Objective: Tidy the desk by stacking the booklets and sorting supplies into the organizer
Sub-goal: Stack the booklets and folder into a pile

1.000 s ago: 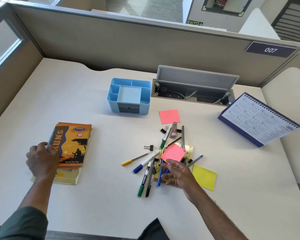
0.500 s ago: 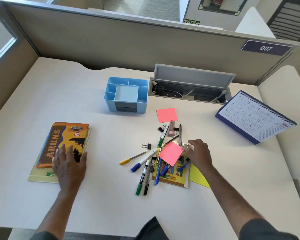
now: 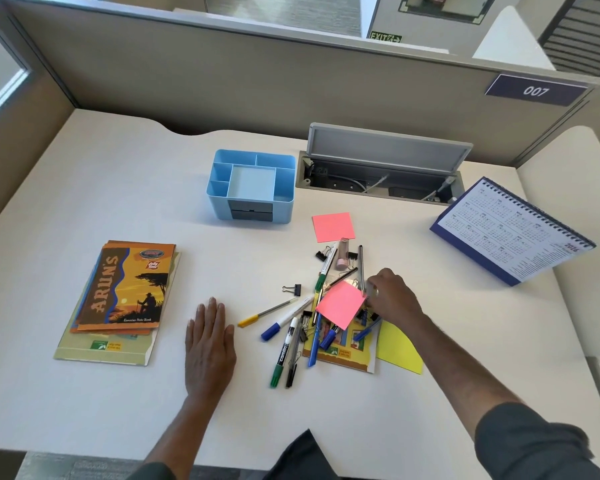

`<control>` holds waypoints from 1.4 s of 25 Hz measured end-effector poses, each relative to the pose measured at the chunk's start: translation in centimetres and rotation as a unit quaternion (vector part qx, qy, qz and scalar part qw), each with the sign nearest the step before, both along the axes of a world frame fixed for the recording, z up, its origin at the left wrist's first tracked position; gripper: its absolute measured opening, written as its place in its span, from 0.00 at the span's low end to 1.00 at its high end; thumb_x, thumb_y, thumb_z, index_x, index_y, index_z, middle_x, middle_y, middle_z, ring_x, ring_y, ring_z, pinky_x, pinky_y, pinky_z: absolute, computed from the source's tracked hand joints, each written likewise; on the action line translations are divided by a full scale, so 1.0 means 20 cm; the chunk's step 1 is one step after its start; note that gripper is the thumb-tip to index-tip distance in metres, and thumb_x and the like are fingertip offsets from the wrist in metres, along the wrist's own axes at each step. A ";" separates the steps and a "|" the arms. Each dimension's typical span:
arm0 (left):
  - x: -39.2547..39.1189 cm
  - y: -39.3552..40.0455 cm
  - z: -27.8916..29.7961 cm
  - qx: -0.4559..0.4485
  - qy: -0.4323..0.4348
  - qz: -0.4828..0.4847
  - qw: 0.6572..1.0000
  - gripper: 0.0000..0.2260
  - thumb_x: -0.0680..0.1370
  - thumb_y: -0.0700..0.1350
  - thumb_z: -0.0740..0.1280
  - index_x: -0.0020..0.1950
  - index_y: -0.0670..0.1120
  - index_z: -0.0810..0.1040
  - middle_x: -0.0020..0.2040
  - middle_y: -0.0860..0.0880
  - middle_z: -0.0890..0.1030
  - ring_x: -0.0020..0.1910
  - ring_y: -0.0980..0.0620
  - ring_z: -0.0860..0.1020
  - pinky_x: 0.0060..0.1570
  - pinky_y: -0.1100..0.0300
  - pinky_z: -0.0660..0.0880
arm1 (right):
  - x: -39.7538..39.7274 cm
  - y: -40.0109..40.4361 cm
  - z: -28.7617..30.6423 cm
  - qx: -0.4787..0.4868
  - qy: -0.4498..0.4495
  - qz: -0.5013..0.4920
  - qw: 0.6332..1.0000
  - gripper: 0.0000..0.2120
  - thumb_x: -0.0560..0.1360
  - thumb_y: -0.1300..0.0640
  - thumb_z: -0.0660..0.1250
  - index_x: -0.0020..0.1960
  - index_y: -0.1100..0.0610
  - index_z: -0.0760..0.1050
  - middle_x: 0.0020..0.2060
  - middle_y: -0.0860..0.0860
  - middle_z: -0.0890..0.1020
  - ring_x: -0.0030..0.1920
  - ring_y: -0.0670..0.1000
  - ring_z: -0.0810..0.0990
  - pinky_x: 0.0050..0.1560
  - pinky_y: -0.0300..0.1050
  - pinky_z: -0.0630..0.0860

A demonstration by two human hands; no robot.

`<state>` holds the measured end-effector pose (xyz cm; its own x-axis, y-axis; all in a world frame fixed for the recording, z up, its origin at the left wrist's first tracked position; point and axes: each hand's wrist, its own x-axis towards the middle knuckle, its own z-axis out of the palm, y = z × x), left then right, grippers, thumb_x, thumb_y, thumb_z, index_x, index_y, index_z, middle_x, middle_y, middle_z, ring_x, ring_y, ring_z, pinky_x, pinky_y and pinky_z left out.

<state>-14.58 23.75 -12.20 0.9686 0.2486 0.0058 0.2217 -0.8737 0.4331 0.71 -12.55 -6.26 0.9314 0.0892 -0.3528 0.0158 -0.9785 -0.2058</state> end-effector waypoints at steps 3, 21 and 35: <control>0.00 -0.01 0.00 0.029 0.016 0.001 0.999 0.25 0.85 0.52 0.47 0.82 0.45 0.56 0.82 0.49 0.55 0.82 0.51 0.49 0.80 0.48 0.52 | 0.01 -0.01 -0.01 -0.001 0.006 -0.005 1.000 0.16 0.71 0.56 0.73 0.57 0.54 0.76 0.53 0.51 0.74 0.55 0.54 0.74 0.43 0.48 0.75; 0.00 -0.02 0.01 0.048 0.029 0.003 0.998 0.25 0.85 0.52 0.46 0.82 0.46 0.56 0.83 0.49 0.55 0.82 0.51 0.48 0.80 0.48 0.51 | 0.05 -0.19 0.18 0.250 0.141 -0.127 0.949 0.13 0.74 0.54 0.74 0.53 0.57 0.74 0.46 0.51 0.77 0.41 0.50 0.73 0.40 0.44 0.69; 0.00 -0.02 0.01 0.049 0.035 -0.001 0.998 0.26 0.85 0.52 0.45 0.82 0.46 0.55 0.83 0.49 0.54 0.82 0.51 0.46 0.80 0.48 0.50 | -0.02 -0.16 0.47 0.405 0.046 -0.175 0.896 0.09 0.71 0.66 0.75 0.45 0.60 0.75 0.50 0.65 0.82 0.40 0.53 0.84 0.35 0.41 0.81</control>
